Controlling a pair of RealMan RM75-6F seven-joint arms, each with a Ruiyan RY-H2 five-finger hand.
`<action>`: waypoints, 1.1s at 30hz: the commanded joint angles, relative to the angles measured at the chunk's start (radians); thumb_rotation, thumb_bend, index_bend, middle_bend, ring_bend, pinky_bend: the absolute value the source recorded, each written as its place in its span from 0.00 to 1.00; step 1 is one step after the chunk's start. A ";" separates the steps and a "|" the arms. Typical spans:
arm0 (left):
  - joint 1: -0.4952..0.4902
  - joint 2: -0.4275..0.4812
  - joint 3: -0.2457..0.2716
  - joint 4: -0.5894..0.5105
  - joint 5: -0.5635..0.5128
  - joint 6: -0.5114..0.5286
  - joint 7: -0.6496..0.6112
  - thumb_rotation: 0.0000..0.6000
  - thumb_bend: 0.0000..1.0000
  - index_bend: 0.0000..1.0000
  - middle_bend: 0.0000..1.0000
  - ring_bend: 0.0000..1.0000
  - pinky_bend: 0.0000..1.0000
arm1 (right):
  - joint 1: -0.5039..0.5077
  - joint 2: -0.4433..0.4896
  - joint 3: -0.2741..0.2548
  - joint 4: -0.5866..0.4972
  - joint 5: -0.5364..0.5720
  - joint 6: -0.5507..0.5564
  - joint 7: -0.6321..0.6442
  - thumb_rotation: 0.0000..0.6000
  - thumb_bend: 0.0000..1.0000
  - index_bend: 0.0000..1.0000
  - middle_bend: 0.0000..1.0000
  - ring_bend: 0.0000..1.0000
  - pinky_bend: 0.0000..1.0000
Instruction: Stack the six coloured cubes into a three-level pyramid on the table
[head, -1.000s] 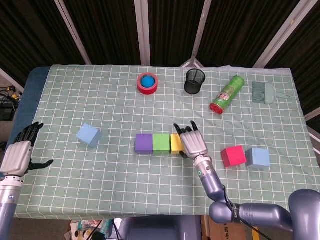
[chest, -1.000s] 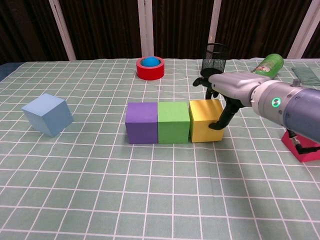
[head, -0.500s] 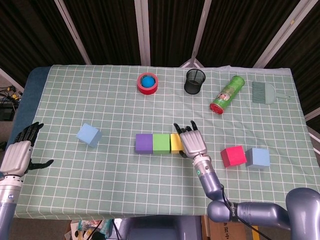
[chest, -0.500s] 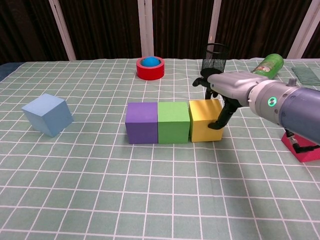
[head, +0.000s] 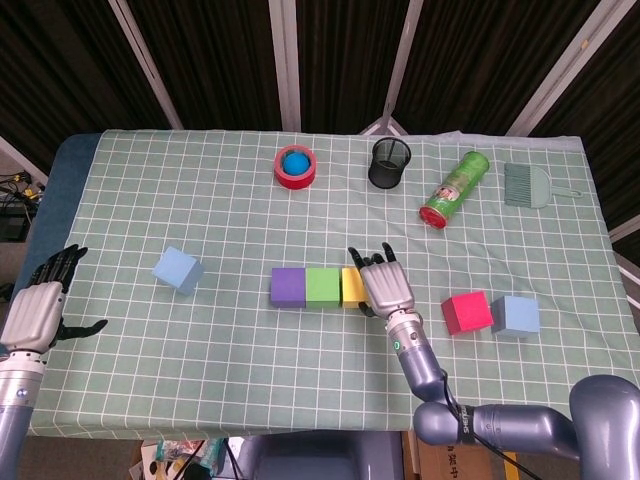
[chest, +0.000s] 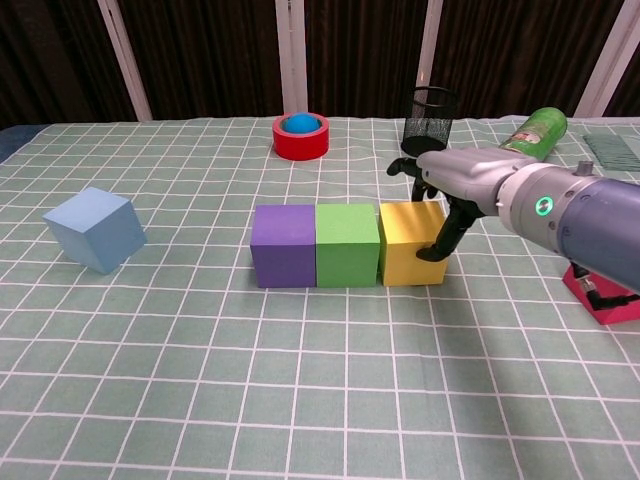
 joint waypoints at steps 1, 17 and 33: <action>0.000 0.000 0.000 0.000 0.000 0.000 -0.001 1.00 0.10 0.00 0.00 0.00 0.08 | 0.002 -0.002 0.001 -0.001 0.006 0.000 0.000 1.00 0.33 0.00 0.37 0.23 0.00; -0.003 0.000 -0.002 0.005 -0.007 -0.006 -0.005 1.00 0.10 0.00 0.00 0.00 0.08 | 0.013 -0.023 0.009 0.003 0.029 0.014 0.004 1.00 0.33 0.00 0.37 0.23 0.00; -0.004 0.000 -0.002 0.006 -0.012 -0.008 -0.006 1.00 0.10 0.00 0.00 0.00 0.08 | 0.015 -0.036 0.005 0.010 0.036 0.020 0.010 1.00 0.33 0.00 0.37 0.23 0.00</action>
